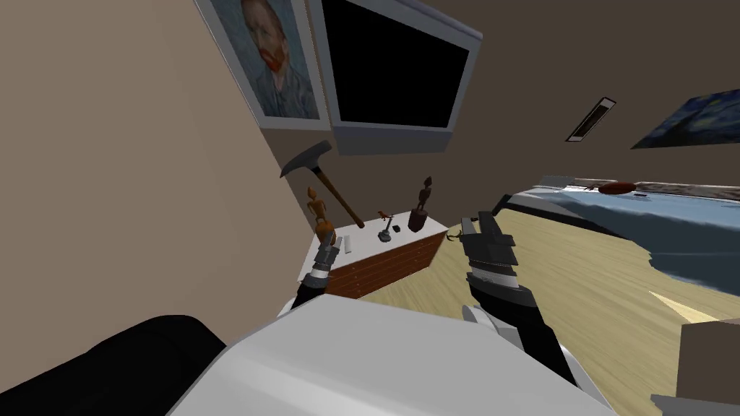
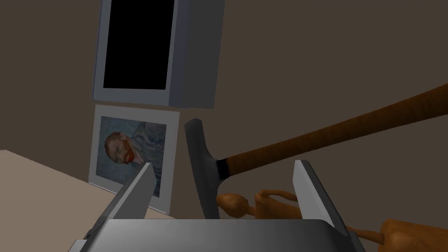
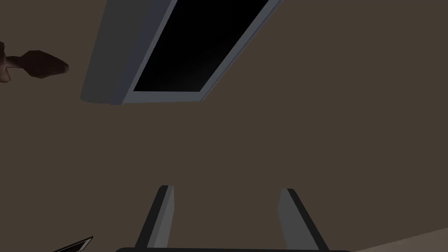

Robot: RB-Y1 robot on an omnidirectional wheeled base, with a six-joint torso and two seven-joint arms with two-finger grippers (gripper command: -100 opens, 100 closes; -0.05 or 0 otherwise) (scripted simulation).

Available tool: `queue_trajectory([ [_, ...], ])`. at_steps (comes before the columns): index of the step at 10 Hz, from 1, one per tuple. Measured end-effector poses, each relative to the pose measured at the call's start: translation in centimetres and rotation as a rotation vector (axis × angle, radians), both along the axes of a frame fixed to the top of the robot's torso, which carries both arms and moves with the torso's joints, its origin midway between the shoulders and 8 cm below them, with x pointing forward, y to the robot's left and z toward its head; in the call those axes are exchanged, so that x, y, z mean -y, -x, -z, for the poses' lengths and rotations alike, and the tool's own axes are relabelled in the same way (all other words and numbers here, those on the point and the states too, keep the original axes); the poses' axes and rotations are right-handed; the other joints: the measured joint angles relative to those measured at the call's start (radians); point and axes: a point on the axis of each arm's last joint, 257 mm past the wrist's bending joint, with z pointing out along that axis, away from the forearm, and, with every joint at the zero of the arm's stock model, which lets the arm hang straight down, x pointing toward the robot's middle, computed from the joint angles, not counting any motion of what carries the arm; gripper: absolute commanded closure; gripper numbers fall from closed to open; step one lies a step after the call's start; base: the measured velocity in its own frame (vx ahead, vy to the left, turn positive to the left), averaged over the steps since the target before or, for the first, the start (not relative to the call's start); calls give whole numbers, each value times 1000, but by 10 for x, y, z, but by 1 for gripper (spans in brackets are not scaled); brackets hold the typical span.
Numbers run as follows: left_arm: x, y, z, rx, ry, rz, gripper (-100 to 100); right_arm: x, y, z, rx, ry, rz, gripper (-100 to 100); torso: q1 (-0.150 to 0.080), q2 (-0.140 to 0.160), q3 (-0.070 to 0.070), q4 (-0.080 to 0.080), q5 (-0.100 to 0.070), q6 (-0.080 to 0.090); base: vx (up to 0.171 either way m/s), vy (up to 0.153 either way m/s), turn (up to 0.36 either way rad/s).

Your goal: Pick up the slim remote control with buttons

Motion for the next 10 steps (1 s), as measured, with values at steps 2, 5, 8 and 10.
queue_trajectory([
  [2, 12, 6, 33, -76, 24, 37, -100, 0, 0, 0, 0, 0, 0, 0, 1, -3, -2, -1, 0, 0, -11, -71, -352],
  [5, 29, 25, 110, -257, 89, 134, -100, 0, 0, 0, 0, 0, 0, 0, -1, -3, -2, -1, 0, 0, -4, -90, -394],
  [8, 33, 46, 166, -401, 131, 172, -100, 0, 0, 0, 0, 0, 0, 0, 4, -4, -2, -1, 0, -1, 17, -46, -316],
  [10, 39, 69, 199, -491, 159, 198, -100, 0, 0, 0, 0, 0, 0, 0, 4, -5, -3, -1, 0, -1, 26, -49, -234],
])
